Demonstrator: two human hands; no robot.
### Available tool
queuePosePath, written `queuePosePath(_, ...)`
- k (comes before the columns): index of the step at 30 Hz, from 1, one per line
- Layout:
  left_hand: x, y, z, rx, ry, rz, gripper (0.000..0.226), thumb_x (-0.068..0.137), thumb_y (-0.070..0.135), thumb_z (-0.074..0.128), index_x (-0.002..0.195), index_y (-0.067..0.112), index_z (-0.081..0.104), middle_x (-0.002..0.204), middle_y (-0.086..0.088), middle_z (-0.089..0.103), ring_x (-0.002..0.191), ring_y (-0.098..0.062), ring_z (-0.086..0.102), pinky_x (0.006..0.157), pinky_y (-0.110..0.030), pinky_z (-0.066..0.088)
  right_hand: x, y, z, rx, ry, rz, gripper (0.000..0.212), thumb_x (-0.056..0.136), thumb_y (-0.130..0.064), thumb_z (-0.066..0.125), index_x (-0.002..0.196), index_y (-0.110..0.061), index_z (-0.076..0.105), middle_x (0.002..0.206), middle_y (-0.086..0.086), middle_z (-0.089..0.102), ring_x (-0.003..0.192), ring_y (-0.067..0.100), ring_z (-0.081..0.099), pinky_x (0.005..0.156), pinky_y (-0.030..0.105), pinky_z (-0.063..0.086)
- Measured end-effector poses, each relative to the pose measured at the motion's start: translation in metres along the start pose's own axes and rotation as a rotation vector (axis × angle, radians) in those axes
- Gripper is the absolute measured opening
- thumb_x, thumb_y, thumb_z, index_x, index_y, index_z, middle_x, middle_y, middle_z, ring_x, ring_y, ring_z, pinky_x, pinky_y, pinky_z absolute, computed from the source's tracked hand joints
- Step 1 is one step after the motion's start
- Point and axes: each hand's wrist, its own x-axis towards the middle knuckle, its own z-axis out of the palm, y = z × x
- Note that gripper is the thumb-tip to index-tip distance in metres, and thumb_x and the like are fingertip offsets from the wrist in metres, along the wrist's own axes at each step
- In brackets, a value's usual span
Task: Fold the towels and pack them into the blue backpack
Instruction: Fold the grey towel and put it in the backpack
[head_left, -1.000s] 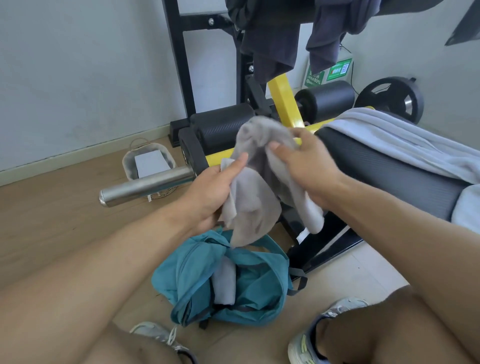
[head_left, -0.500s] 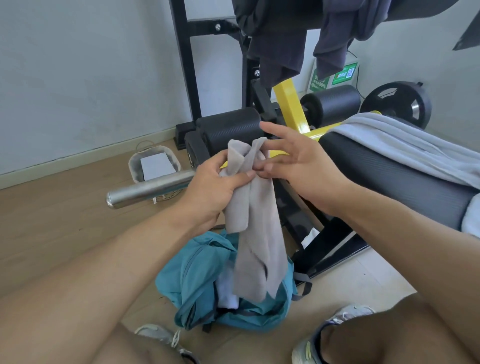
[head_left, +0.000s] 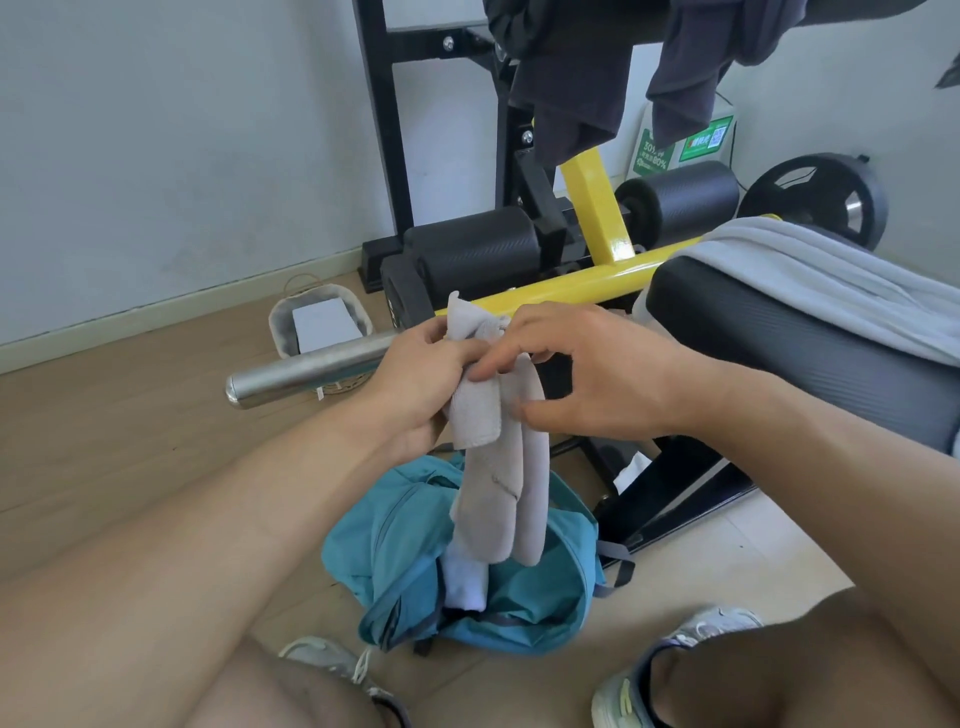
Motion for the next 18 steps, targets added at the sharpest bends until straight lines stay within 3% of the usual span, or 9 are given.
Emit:
queuePosePath(3,0.001,-0.002,0.002,0.029,0.004,0.029,0.023,0.090,0.003,0.067,0.110,0.015,0.072,0.095,-0.007,0.077,0.085,-0.022,0.073,0.073,-0.036,0.060,0.003,-0.003,0.007,-0.086,0.037,0.003,0.027,0.084,-0.031,0.077,0.111,-0.036,0.074,0.105,-0.012,0.062,0.101,0.005,0.053,0.086,0.014,0.041)
queuePosePath(5,0.002,-0.005,0.002,0.056,0.017,0.054,0.013,0.097,0.014,0.063,0.105,0.016,0.073,0.095,-0.007,0.078,0.087,-0.022,0.072,0.080,-0.039,0.059,0.005,-0.005,0.012,-0.068,0.075,-0.004,0.015,0.086,-0.033,0.075,0.101,-0.031,0.077,0.102,-0.007,0.062,0.099,0.009,0.053,0.087,0.028,0.045)
queuePosePath(6,0.003,-0.005,0.003,0.073,0.031,0.066,0.015,0.101,0.022,0.059,0.100,0.018,0.074,0.091,-0.005,0.078,0.085,-0.021,0.072,0.080,-0.040,0.058,0.006,-0.005,0.013,-0.048,0.092,-0.007,0.011,0.088,-0.033,0.074,0.097,-0.028,0.077,0.101,-0.006,0.060,0.098,0.008,0.053,0.086,0.028,0.044)
queuePosePath(9,0.006,-0.006,0.005,0.266,0.113,0.117,0.041,0.100,0.034,0.057,0.061,0.025,0.068,0.059,0.008,0.061,0.064,-0.018,0.054,0.059,-0.031,0.042,0.005,-0.005,0.012,0.052,0.129,0.038,0.007,0.094,-0.028,0.068,0.094,-0.021,0.071,0.097,-0.007,0.062,0.092,0.006,0.054,0.079,0.018,0.041)
queuePosePath(10,0.007,-0.007,0.004,0.323,0.136,0.135,0.043,0.096,0.035,0.059,0.055,0.024,0.065,0.055,0.007,0.056,0.061,-0.018,0.048,0.058,-0.031,0.037,0.004,-0.004,0.011,0.083,0.136,0.069,0.008,0.097,-0.027,0.066,0.095,-0.020,0.069,0.094,-0.007,0.065,0.089,0.008,0.056,0.076,0.019,0.043)
queuePosePath(13,0.008,-0.008,0.002,0.346,0.159,0.181,0.035,0.093,0.039,0.063,0.067,0.018,0.072,0.075,-0.013,0.071,0.073,-0.024,0.061,0.069,-0.039,0.046,0.002,0.000,0.010,0.118,0.181,0.157,0.010,0.102,-0.029,0.058,0.098,-0.021,0.062,0.081,0.004,0.065,0.071,0.014,0.054,0.062,0.026,0.043)
queuePosePath(15,0.009,-0.009,0.000,0.371,0.148,0.225,0.025,0.099,0.034,0.062,0.086,0.021,0.079,0.091,-0.007,0.077,0.088,-0.024,0.071,0.084,-0.045,0.055,0.004,0.004,0.009,0.121,0.212,0.216,0.011,0.104,-0.030,0.055,0.102,-0.021,0.062,0.075,0.011,0.062,0.060,0.016,0.048,0.053,0.025,0.037)
queuePosePath(18,0.009,-0.011,-0.001,0.422,0.108,0.292,0.017,0.100,0.025,0.063,0.104,0.027,0.079,0.097,0.004,0.079,0.098,-0.021,0.074,0.096,-0.051,0.056,0.005,0.010,0.009,0.120,0.219,0.299,0.014,0.102,-0.034,0.059,0.097,-0.023,0.066,0.065,0.011,0.060,0.055,0.013,0.043,0.054,0.029,0.037)
